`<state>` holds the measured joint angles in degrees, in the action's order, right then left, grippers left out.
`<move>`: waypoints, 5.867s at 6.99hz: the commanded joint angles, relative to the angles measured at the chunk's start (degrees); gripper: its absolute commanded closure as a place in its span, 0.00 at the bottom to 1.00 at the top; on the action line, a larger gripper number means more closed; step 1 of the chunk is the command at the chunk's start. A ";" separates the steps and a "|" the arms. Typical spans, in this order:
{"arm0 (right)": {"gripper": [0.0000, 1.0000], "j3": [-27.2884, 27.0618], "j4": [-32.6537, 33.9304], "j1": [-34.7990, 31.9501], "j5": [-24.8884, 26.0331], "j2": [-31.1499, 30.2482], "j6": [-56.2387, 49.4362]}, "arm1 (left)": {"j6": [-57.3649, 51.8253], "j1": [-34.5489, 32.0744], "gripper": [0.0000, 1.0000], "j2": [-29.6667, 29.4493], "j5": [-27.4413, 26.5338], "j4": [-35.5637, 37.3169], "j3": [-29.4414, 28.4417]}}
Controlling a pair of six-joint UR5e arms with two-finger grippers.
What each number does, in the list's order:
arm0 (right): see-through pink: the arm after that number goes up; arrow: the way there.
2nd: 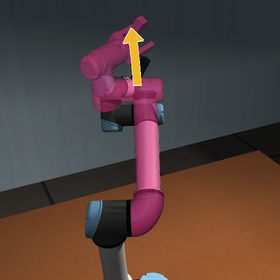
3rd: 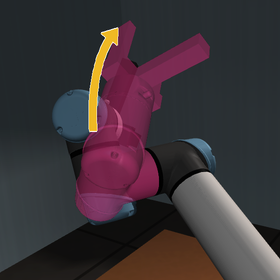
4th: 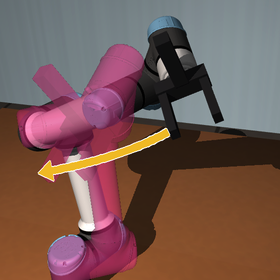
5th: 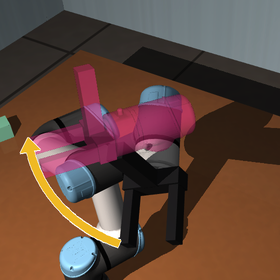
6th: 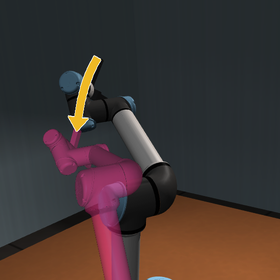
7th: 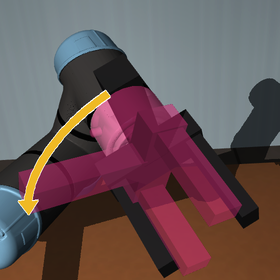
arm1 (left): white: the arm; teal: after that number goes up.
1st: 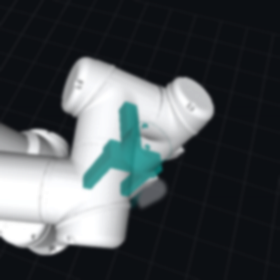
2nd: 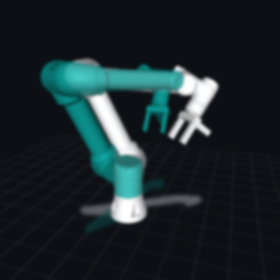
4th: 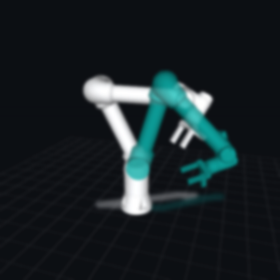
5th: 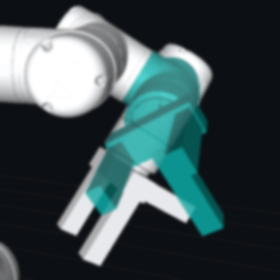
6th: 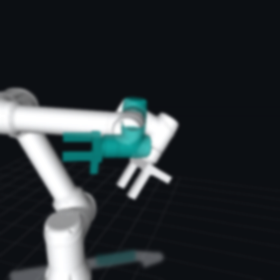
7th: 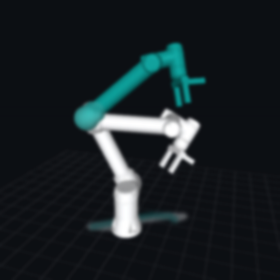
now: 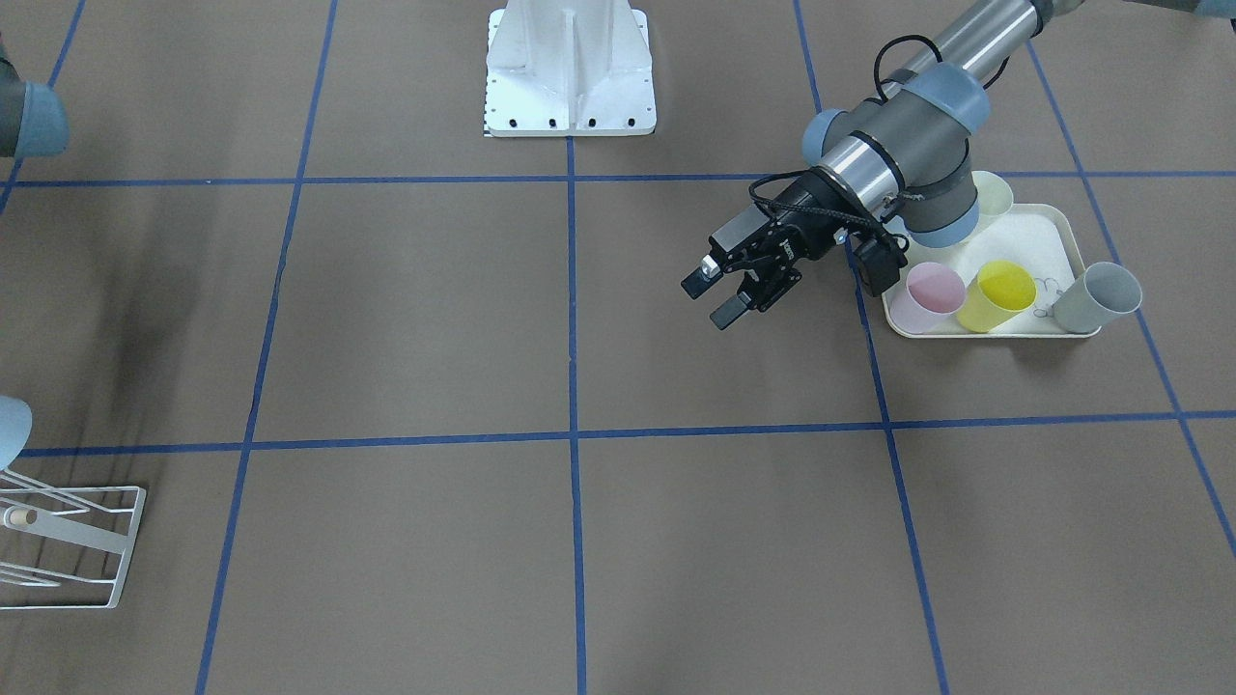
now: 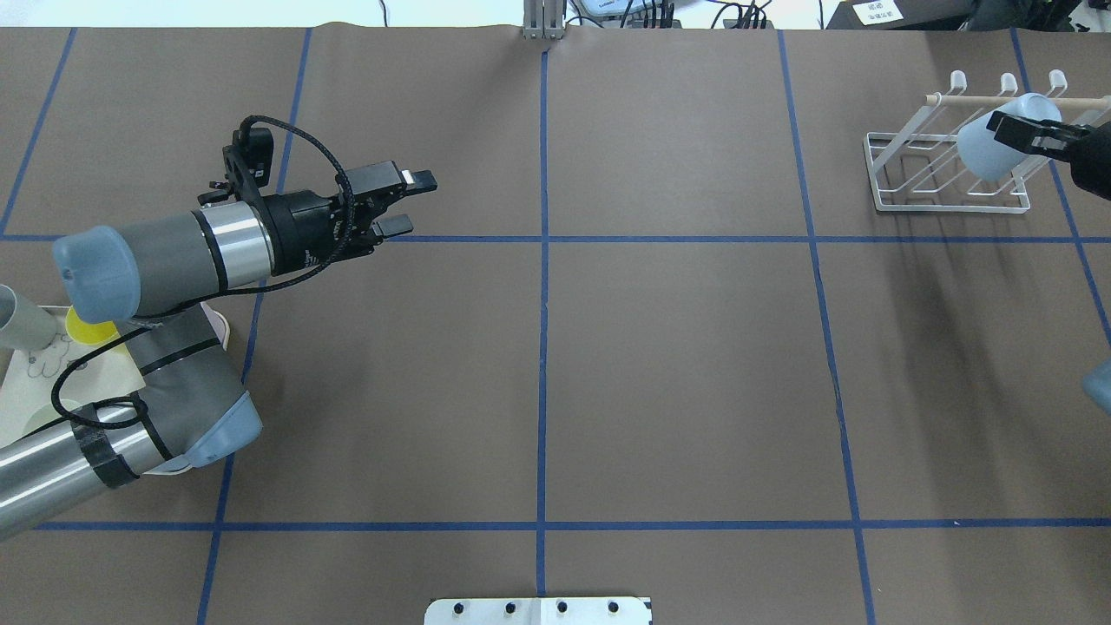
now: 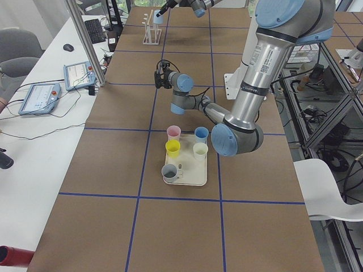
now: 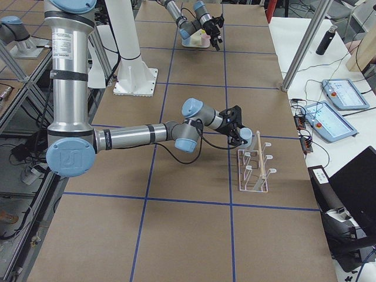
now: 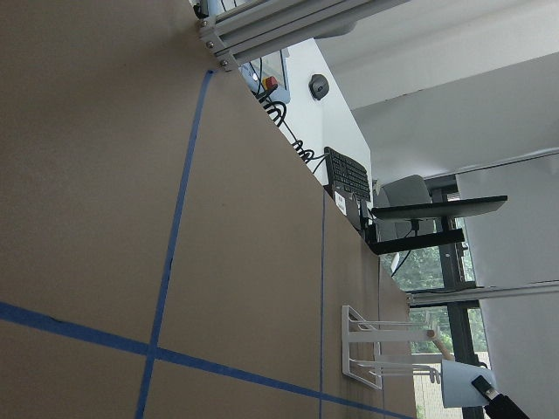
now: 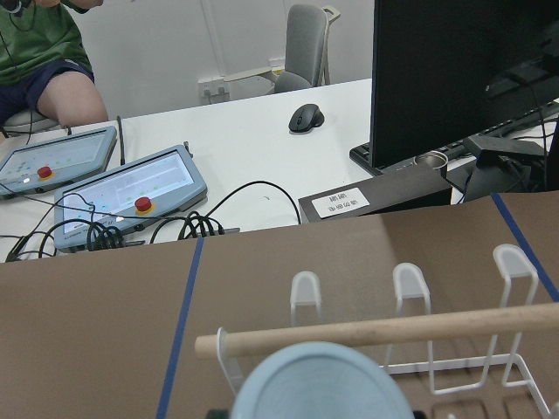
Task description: Transfer IKEA cup to right arm and place on rack
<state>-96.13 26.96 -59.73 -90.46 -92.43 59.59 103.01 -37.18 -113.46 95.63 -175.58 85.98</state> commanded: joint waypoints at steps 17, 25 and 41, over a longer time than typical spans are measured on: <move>0.01 -0.12 -0.51 8.66 -2.71 4.80 5.81 | -58.83 -41.12 0.01 24.87 39.30 23.77 1.03; 0.01 -2.40 -0.95 11.12 -3.14 4.81 6.77 | -79.46 -36.50 0.02 31.81 40.06 53.41 5.17; 0.01 -3.62 -0.95 15.50 -2.44 6.73 9.12 | -60.21 -40.87 1.00 29.88 46.13 53.42 19.11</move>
<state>-99.37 26.02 -45.56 -92.84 -86.33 67.02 35.28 -77.97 -82.56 141.56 -121.64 101.98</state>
